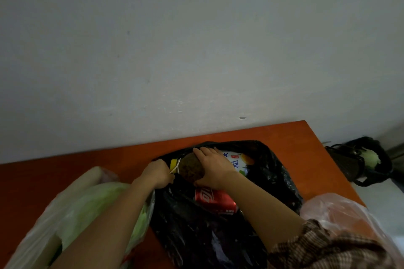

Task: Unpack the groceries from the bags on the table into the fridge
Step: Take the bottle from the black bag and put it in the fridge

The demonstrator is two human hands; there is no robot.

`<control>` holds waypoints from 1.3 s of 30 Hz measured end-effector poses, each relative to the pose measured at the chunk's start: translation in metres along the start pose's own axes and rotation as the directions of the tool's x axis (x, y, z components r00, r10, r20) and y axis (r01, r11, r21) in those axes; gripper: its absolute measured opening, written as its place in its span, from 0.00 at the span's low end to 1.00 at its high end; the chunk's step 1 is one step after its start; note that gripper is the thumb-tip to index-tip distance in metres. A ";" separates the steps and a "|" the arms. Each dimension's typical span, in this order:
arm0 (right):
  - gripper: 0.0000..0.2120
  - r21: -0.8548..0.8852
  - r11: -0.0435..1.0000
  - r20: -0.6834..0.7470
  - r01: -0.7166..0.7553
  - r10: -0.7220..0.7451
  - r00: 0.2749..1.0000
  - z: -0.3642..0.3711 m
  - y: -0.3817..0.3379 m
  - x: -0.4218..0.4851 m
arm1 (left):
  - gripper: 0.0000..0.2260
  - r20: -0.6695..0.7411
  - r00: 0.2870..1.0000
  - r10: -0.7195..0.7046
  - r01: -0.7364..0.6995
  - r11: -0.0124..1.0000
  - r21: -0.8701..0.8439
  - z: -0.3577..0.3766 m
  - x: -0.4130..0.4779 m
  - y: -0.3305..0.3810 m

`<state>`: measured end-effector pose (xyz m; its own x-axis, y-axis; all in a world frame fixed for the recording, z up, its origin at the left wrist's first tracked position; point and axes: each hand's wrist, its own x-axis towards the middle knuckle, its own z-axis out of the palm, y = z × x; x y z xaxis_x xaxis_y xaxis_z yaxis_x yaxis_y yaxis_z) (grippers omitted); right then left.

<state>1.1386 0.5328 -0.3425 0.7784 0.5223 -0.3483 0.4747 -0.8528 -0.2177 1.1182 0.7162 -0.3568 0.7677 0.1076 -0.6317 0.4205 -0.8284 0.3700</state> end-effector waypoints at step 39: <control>0.15 0.986 0.048 -0.165 0.159 0.402 0.901 -0.127 0.124 -0.226 | 0.38 -0.111 0.740 0.664 -0.584 0.551 -0.597 0.065 -0.117 0.196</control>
<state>1.0739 0.3088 -0.1754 0.9597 0.1270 -0.2507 -0.2583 0.0466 -0.9649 1.0801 0.5055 -0.2545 0.9007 -0.4091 -0.1462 0.0721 -0.1912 0.9789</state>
